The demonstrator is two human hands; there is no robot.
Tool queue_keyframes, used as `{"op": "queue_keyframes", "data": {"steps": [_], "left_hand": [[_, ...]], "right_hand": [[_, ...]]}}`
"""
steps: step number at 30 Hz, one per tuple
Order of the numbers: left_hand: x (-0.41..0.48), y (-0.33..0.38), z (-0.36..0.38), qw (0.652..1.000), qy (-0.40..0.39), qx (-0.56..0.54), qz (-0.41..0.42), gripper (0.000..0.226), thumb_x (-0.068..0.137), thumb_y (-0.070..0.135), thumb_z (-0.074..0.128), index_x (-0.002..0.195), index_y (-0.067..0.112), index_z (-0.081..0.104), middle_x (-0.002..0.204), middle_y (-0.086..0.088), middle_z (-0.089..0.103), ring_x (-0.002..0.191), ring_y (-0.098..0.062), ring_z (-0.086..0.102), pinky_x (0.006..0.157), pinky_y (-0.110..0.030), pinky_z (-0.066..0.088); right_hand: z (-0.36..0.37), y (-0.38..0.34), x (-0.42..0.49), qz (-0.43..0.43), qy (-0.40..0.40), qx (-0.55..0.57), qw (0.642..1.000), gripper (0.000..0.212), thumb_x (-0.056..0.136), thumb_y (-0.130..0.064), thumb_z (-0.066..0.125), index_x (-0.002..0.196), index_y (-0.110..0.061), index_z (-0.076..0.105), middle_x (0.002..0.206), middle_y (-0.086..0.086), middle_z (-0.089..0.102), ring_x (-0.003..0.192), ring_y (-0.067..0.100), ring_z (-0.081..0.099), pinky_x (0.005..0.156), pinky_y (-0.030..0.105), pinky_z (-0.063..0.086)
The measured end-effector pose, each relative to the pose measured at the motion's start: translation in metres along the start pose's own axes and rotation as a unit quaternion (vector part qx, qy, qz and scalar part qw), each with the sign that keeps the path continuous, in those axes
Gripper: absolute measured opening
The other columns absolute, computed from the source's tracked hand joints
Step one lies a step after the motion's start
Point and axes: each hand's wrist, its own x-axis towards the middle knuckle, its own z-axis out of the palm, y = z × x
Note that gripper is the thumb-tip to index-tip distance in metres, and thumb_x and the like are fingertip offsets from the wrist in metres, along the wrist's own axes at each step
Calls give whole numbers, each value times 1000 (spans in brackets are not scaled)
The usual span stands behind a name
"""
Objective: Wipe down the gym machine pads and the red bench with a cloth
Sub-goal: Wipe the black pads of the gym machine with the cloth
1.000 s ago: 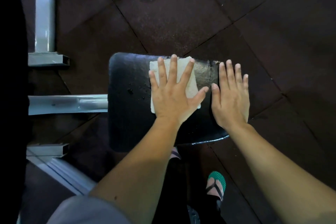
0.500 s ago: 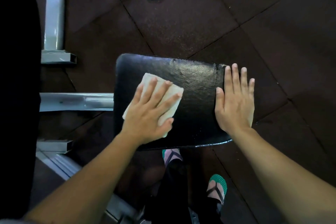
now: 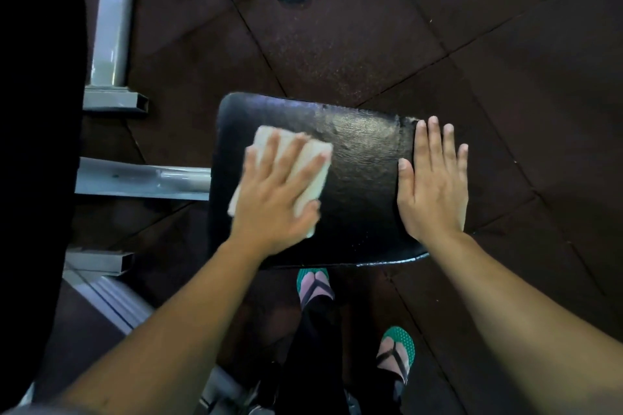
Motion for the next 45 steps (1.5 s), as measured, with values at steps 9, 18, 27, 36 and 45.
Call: {"op": "queue_keyframes", "data": {"steps": [9,18,27,36,45], "left_hand": [[-42,14,-7,962,1,-29,-271,69,83,50,44,148,33,30,156,-23,13,140,-51,11,111,-62,21],[-23,142,23,984,19,-21,-173,57,93,52,40,146,36,32,157,-17,21,143,-47,8,114,-61,13],[-72,44,12,982,50,-20,-180,59,83,47,51,140,30,47,153,-21,28,139,-49,21,110,-61,24],[28,41,5,910,14,-38,-414,67,84,71,36,145,46,24,158,-23,2,142,-50,2,116,-54,6],[34,111,10,984,10,22,-176,58,83,63,49,136,39,46,134,-16,49,109,-41,49,83,-49,44]], "right_hand": [[-5,15,-15,-77,-24,17,997,59,101,-35,26,152,-11,10,160,7,6,147,21,-4,119,39,-7],[-7,49,-53,-103,-46,21,993,60,100,-41,18,152,-13,6,160,4,-2,147,17,-9,119,39,-6],[-6,51,-54,-103,-44,19,994,60,100,-40,18,152,-13,4,160,5,-2,146,17,-11,119,40,-6],[-2,48,-59,-59,-25,37,997,60,101,-40,19,151,-11,3,160,7,-2,147,20,-9,120,41,-3],[-9,45,-64,23,-11,83,996,59,102,-38,21,151,-10,8,160,7,3,147,18,-7,120,39,-3]]}}
